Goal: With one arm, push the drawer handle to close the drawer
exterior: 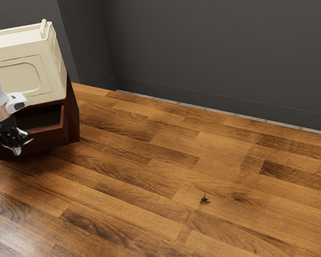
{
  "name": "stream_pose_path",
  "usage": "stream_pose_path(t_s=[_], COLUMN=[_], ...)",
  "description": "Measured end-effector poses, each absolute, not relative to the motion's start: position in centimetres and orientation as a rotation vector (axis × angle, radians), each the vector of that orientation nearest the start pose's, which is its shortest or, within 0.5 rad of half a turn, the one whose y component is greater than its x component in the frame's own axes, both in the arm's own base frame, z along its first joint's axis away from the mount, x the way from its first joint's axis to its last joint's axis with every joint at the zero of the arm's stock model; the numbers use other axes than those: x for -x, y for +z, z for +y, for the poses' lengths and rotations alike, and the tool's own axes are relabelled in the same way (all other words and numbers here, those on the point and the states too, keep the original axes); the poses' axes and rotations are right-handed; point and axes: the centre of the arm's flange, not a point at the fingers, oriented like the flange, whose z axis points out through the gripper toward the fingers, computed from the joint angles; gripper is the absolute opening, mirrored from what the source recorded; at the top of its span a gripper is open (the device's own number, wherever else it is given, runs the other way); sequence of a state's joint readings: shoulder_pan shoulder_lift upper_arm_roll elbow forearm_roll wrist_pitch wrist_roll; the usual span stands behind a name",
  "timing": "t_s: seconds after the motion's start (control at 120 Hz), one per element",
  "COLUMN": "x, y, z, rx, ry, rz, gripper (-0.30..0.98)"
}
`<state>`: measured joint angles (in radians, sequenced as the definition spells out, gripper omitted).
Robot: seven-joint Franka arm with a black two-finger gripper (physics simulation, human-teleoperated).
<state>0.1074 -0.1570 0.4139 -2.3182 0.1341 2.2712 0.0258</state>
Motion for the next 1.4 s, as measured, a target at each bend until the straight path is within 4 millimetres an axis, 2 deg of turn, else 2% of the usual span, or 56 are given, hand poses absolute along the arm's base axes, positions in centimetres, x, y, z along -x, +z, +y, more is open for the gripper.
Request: stream_pose_path(t_s=[0.225,0.425,0.925,1.142,1.4], x=[-42.5,-43.7,-46.6,-47.9,-50.3], y=[39.1,38.3,38.5,39.3,39.2], z=[27.9,28.2,30.3,32.7,33.1], rx=[2.962,2.931,2.837,2.783,2.761], ry=[-0.168,-0.248,-0.454,-0.523,-0.548], rz=[-0.707,-0.697,-0.704,-0.744,-0.723], gripper=[-0.10,-0.10,-0.10,-0.10,-0.10])
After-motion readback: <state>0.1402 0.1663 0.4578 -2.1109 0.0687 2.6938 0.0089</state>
